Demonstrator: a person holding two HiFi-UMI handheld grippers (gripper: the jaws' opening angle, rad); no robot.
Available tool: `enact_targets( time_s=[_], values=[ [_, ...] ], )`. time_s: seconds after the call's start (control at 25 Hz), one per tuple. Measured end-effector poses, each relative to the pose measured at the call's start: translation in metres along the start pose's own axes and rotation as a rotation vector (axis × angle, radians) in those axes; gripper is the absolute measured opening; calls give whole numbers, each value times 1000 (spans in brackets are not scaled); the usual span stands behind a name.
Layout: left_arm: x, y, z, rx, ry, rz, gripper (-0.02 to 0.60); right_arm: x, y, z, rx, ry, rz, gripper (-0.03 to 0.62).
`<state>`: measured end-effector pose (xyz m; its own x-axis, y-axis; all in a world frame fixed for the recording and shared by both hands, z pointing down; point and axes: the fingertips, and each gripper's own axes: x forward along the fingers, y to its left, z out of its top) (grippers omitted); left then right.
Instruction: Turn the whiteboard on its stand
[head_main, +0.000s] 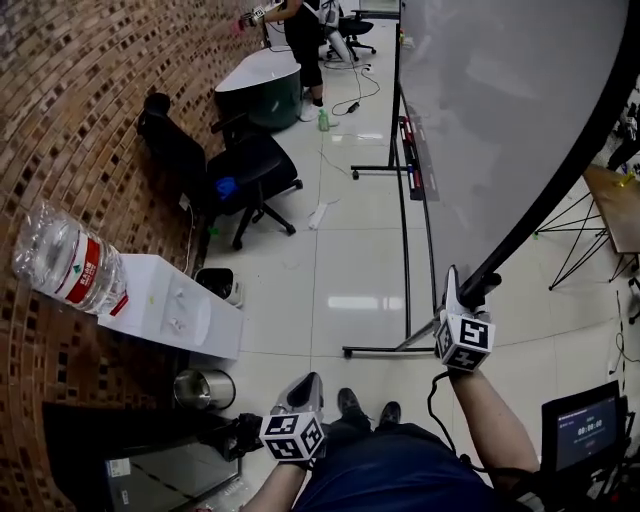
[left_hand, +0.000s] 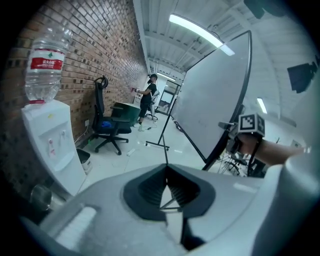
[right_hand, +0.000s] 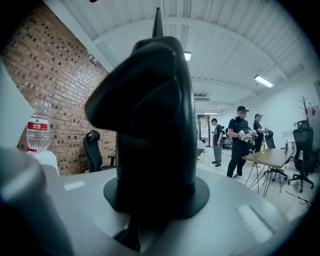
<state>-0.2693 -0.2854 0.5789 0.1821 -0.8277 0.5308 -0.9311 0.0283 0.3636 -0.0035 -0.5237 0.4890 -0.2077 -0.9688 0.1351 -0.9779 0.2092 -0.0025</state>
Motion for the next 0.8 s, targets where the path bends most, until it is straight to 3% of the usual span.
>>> enact_targets(
  time_s=[0.24, 0.48, 0.8],
  values=[
    [-25, -52, -28, 30, 13, -8, 6, -25, 6, 2, -20, -18, 2, 100],
    [-59, -27, -56, -27, 52, 78, 6, -44, 15, -5, -10, -7, 7, 104],
    [-75, -44, -55, -39, -24, -14, 6, -68, -1, -9, -16, 18, -2, 105]
  ],
)
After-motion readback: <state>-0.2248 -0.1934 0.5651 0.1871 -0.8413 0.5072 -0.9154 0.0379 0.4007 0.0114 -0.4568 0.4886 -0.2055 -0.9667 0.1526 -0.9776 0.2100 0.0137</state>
